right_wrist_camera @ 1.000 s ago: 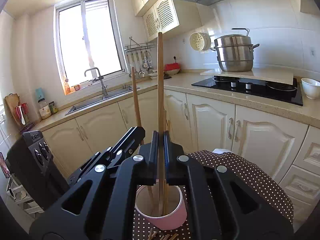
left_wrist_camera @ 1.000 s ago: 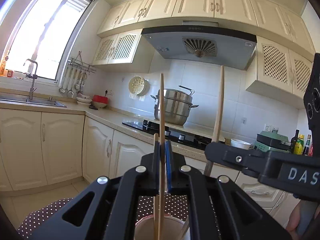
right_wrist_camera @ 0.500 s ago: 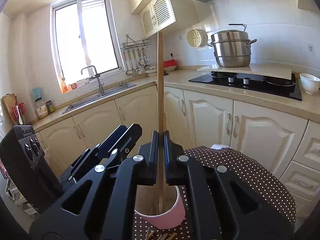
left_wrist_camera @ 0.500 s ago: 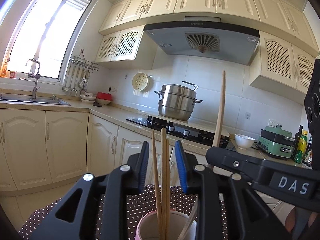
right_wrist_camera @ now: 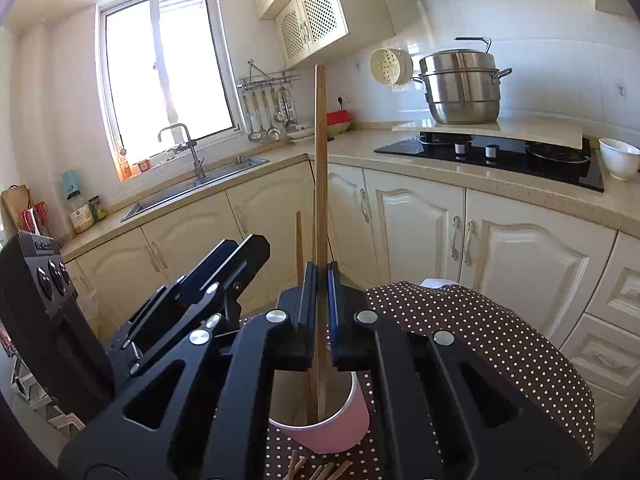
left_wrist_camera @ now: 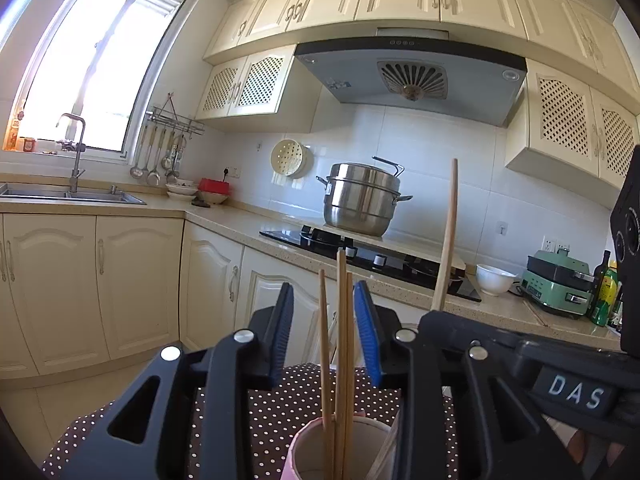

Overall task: Organize utensils
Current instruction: 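Raise the chopstick over the pink cup and lower it inside with the right gripper, then release the chopstick and return the right gripper to the pile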

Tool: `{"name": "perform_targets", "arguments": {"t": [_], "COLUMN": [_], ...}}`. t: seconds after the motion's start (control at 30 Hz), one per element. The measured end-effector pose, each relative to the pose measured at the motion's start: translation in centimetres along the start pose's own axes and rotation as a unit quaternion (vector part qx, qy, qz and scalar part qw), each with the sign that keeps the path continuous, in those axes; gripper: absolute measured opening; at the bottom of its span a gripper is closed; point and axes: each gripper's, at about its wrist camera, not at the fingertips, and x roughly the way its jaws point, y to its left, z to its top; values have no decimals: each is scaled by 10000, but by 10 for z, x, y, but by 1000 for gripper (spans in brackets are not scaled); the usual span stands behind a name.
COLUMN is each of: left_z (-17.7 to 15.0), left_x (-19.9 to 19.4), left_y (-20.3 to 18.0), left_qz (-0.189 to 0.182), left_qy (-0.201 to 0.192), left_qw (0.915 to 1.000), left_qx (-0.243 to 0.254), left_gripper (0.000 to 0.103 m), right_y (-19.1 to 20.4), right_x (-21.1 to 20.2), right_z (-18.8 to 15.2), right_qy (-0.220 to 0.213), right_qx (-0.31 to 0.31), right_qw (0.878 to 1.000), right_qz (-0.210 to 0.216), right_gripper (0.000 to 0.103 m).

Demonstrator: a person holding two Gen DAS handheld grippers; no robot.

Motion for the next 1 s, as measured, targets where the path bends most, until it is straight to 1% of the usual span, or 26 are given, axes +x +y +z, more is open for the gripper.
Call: {"name": "perform_targets", "arguments": {"t": [0.23, 0.3, 0.4, 0.53, 0.67, 0.87, 1.0], "left_z": [3, 4, 4, 5, 9, 16, 18], "left_x": [-4, -7, -12, -21, -36, -63, -80], "left_y": [-3, -4, -5, -5, -7, -13, -19], "left_qz": [101, 84, 103, 136, 151, 118, 18], "left_qy": [35, 42, 69, 101, 92, 101, 252], "left_qw": [9999, 9999, 9998, 9997, 9996, 9995, 9993], "left_qx": [95, 127, 161, 179, 201, 273, 289], "left_gripper": [33, 34, 36, 36, 40, 41, 44], "right_y": [-3, -4, -2, 3, 8, 15, 20], "right_x": [0, -2, -5, -12, -23, -43, -59], "right_z": [-4, -4, -5, -5, -6, -9, -15], "right_qy": [28, -4, 21, 8, -17, -27, 12], "right_qx": [52, 82, 73, 59, 44, 45, 33], "right_qw": [10000, 9999, 9999, 9998, 9998, 9998, 9997], "right_qz": [-50, -137, -153, -166, -185, -214, -240], "right_gripper": [6, 7, 7, 7, 7, 7, 7]}}
